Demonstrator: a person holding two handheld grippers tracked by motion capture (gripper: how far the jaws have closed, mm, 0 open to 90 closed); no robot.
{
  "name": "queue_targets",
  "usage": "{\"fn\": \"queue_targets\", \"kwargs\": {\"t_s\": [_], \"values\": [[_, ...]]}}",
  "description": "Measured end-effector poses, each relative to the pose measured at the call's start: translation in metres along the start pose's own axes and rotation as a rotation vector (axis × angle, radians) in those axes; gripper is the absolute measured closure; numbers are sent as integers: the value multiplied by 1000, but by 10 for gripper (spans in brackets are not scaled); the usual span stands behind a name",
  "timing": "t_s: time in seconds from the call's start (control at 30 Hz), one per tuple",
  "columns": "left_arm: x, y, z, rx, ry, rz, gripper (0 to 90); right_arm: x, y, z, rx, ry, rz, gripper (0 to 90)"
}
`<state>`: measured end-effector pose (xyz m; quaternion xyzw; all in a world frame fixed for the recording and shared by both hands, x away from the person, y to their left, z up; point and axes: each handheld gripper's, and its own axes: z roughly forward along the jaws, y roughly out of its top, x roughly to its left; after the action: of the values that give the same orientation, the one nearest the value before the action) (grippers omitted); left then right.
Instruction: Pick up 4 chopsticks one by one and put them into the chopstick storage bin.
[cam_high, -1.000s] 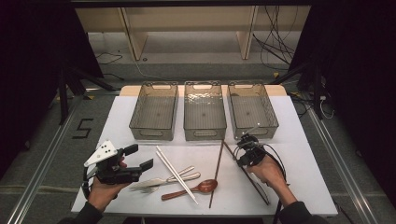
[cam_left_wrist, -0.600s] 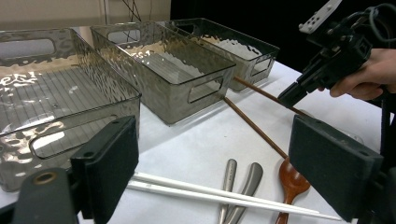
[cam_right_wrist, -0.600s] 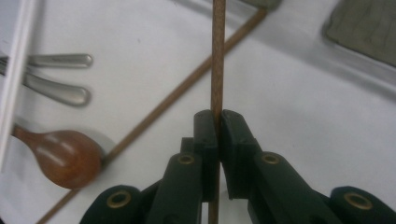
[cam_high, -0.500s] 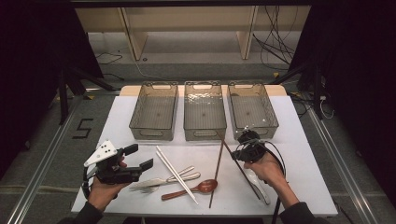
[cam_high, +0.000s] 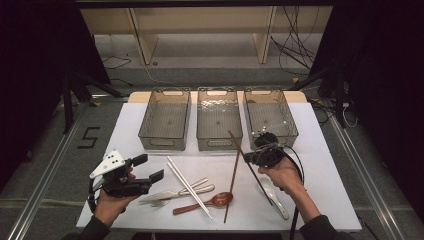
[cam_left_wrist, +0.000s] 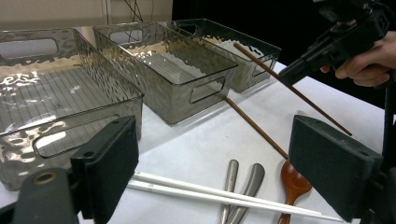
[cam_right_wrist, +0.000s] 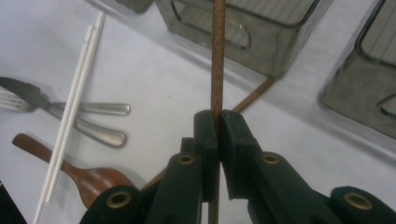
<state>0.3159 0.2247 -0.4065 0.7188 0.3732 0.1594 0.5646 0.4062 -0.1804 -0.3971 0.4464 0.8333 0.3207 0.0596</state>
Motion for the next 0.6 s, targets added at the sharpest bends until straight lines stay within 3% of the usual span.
{"fn": "queue_targets", "kwargs": {"t_s": [0.6], "values": [[2, 1, -2, 0, 6, 5, 156, 7, 54, 4, -122, -7, 8, 858]]}}
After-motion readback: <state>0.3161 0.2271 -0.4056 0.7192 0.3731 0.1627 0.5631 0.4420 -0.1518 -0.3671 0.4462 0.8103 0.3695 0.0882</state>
